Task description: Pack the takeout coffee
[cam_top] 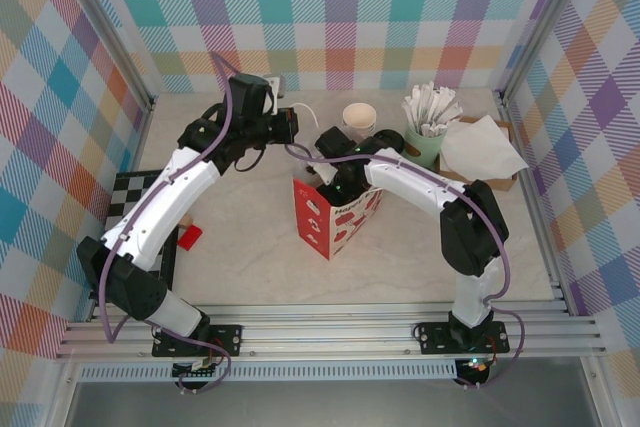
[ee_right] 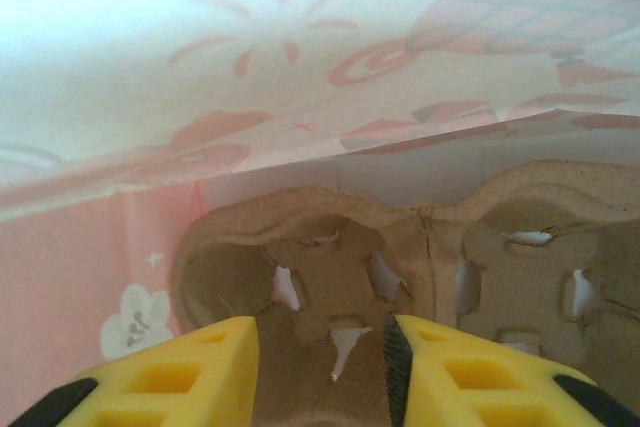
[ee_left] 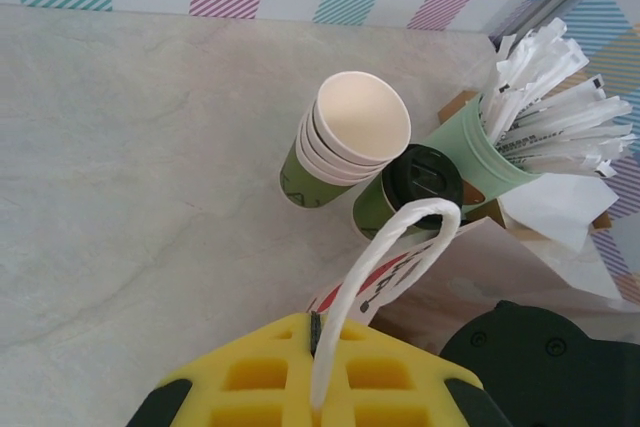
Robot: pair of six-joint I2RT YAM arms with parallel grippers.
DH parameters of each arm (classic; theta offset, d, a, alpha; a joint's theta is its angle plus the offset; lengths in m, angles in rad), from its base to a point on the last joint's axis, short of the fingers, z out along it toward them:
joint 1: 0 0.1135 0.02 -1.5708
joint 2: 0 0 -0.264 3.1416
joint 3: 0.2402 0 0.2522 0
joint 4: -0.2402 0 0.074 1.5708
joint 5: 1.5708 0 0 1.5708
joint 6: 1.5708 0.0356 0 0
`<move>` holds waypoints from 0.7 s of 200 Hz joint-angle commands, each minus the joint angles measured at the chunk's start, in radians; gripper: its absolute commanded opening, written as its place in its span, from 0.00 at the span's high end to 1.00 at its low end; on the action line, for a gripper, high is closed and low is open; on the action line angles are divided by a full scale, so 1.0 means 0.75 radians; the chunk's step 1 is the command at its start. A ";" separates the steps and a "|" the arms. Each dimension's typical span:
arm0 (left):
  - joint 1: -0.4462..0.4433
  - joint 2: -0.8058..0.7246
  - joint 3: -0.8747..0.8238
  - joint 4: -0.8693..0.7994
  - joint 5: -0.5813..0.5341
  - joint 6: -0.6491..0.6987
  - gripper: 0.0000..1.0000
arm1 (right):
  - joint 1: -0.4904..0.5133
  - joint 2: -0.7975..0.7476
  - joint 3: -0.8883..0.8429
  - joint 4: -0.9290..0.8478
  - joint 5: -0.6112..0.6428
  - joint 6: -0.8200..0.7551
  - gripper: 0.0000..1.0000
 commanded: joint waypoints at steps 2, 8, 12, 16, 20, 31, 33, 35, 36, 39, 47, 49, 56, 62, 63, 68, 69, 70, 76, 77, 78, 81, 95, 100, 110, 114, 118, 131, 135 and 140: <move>0.019 0.033 0.050 -0.034 -0.005 0.040 1.00 | -0.005 -0.010 -0.003 -0.034 0.007 -0.019 0.72; 0.019 0.038 0.055 -0.035 -0.003 0.042 1.00 | -0.006 -0.004 -0.004 -0.035 0.014 -0.022 0.78; 0.020 0.038 0.057 -0.034 -0.004 0.040 1.00 | -0.007 -0.001 -0.008 -0.035 0.018 -0.026 0.81; 0.019 0.038 0.056 -0.032 -0.007 0.040 1.00 | -0.006 0.002 -0.015 -0.033 0.023 -0.030 0.84; 0.020 0.037 0.055 -0.028 -0.011 0.038 1.00 | -0.006 0.003 -0.026 -0.027 0.030 -0.031 0.87; 0.018 0.035 0.053 -0.017 -0.027 0.036 1.00 | -0.006 0.007 -0.076 0.001 0.054 -0.031 0.95; 0.020 0.035 0.052 -0.017 -0.030 0.036 1.00 | -0.007 0.007 -0.087 0.007 0.059 -0.030 0.96; 0.019 0.035 0.052 -0.016 -0.033 0.034 1.00 | -0.007 0.009 -0.098 0.009 0.065 -0.029 0.97; 0.019 0.035 0.051 -0.016 -0.035 0.035 1.00 | -0.007 0.010 -0.102 0.013 0.067 -0.028 0.98; 0.020 0.036 0.054 -0.013 -0.036 0.036 1.00 | -0.007 0.014 -0.116 0.018 0.072 -0.025 0.99; 0.019 0.038 0.055 -0.013 -0.035 0.038 1.00 | -0.007 0.030 -0.149 0.022 0.082 -0.015 1.00; 0.019 0.038 0.055 -0.013 -0.036 0.038 1.00 | -0.006 0.034 -0.155 0.024 0.084 -0.011 1.00; 0.020 0.040 0.057 -0.015 -0.031 0.040 1.00 | -0.006 0.047 -0.175 0.027 0.090 0.004 1.00; 0.019 0.042 0.059 -0.019 -0.027 0.040 1.00 | -0.006 0.057 -0.191 0.035 0.094 0.019 1.00; 0.019 0.042 0.059 -0.018 -0.027 0.040 1.00 | -0.006 0.059 -0.193 0.035 0.096 0.021 1.00; 0.019 0.043 0.059 -0.019 -0.023 0.042 1.00 | -0.006 0.066 -0.201 0.040 0.098 0.031 1.00; 0.019 0.043 0.059 -0.020 -0.022 0.042 1.00 | -0.006 0.067 -0.202 0.041 0.099 0.032 1.00; 0.020 0.043 0.059 -0.020 -0.021 0.042 1.00 | -0.006 0.069 -0.203 0.041 0.100 0.032 1.00; 0.020 0.045 0.059 -0.021 -0.016 0.042 1.00 | -0.006 0.080 -0.202 0.041 0.104 0.040 1.00; 0.019 0.045 0.059 -0.020 -0.016 0.042 1.00 | -0.006 0.082 -0.199 0.040 0.105 0.041 1.00; 0.020 0.045 0.059 -0.021 -0.015 0.042 1.00 | -0.006 0.083 -0.198 0.040 0.105 0.044 1.00; 0.020 0.045 0.059 -0.022 -0.014 0.042 1.00 | -0.008 0.088 -0.193 0.036 0.107 0.046 1.00; 0.020 0.047 0.061 -0.022 0.001 0.048 1.00 | -0.006 0.097 -0.153 0.019 0.105 0.047 1.00; 0.020 0.049 0.061 -0.020 0.003 0.052 1.00 | -0.006 0.096 -0.138 0.011 0.107 0.043 1.00; 0.020 0.050 0.065 -0.017 0.009 0.060 1.00 | -0.007 0.088 -0.097 -0.002 0.120 0.030 1.00; 0.019 0.050 0.067 -0.014 0.012 0.063 1.00 | -0.006 0.084 -0.082 -0.011 0.125 0.024 1.00; 0.019 0.051 0.070 -0.013 0.014 0.068 1.00 | -0.006 0.080 -0.065 -0.024 0.132 0.018 1.00; 0.020 0.055 0.077 -0.009 0.017 0.083 1.00 | -0.006 0.061 -0.031 -0.050 0.148 -0.002 1.00; 0.019 0.057 0.079 -0.008 0.024 0.089 1.00 | -0.007 0.051 -0.028 -0.055 0.149 -0.007 1.00; 0.020 0.059 0.083 -0.009 0.029 0.097 1.00 | -0.007 0.041 -0.031 -0.059 0.149 -0.015 1.00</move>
